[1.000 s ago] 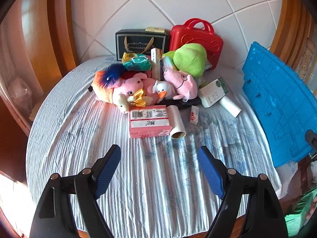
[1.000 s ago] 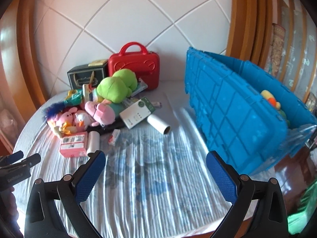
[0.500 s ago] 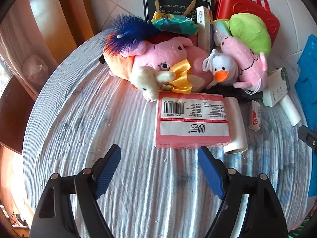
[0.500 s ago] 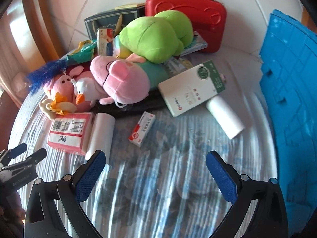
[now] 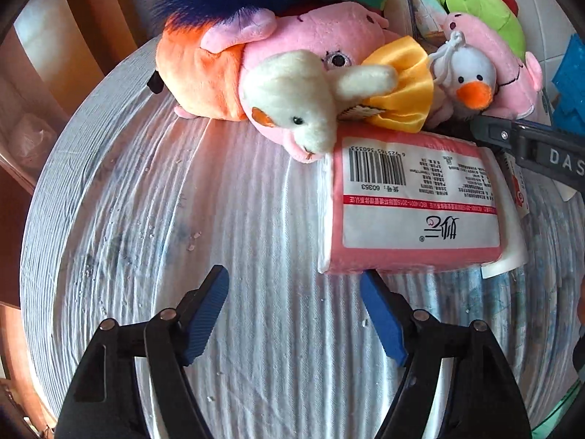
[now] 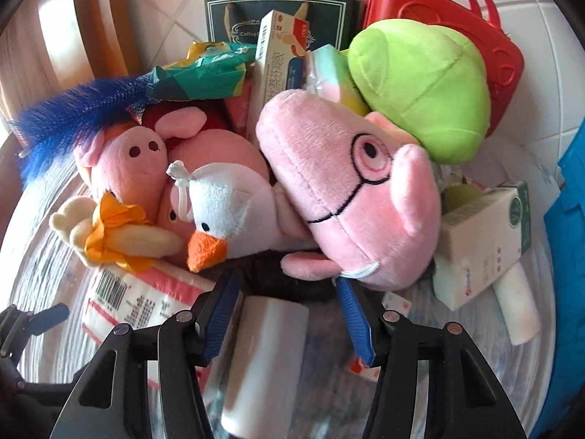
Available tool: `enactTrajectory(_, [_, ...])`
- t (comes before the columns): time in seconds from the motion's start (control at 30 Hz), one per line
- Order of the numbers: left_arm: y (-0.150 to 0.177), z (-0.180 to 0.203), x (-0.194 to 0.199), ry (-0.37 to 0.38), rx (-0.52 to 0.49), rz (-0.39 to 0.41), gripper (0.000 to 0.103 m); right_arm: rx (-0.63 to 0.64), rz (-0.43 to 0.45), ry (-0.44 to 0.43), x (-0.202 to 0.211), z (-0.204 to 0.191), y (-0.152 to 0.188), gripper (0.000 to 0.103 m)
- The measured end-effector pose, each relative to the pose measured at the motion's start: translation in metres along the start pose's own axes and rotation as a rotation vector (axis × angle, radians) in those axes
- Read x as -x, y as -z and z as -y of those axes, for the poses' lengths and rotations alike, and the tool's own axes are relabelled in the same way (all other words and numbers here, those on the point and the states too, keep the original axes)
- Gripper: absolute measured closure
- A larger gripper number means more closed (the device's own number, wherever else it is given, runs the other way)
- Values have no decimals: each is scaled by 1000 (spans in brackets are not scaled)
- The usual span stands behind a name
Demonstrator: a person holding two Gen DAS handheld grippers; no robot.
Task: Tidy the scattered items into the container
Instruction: 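Grasp the pink tissue pack with the left tool while the right tool grasps the white paper roll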
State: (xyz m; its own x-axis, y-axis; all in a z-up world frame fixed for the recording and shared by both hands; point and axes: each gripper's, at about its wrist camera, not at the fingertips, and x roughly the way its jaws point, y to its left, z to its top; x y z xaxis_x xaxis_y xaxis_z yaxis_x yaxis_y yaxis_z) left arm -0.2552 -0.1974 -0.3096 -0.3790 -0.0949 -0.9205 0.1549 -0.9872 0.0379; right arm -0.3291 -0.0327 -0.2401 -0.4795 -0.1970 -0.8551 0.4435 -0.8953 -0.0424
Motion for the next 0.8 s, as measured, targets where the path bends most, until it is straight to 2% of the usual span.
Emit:
enactTrajectory(0.1, [-4,-21,-6,-38,26,-9,29,49,-58,32,-15,-19,2,49])
enactTrajectory(0.23, [-12,-49,-3,-81,78,9,29,119,-91,-47,5,-54,25,48])
enactTrajectory(0.3, [-17,-59,9,-92,91,39,30,144,-108,-58,16,-72,38,48])
enactTrajectory(0.33, [-20,-63,16,-84,94,56,30,157,-113,-77,21,-80,44,48])
enactTrajectory(0.4, [-22,-68,33,-65,97,81,30,128,-127,-167,29,-88,53,48])
enactTrajectory(0.47, [-22,-64,48,-19,83,88,30,93,-124,-181,37,-89,61,47])
enactTrajectory(0.5, [-21,-59,54,5,66,89,30,73,-113,-160,42,-86,63,44])
enactTrajectory(0.57, [-15,-43,61,38,13,83,30,21,-95,-139,56,-71,69,32])
enactTrajectory(0.63, [-9,-27,61,49,-49,61,29,-5,-85,-123,65,-51,70,10])
enactTrajectory(0.8, [0,1,40,23,-141,-15,27,-17,-120,-103,66,-27,78,8])
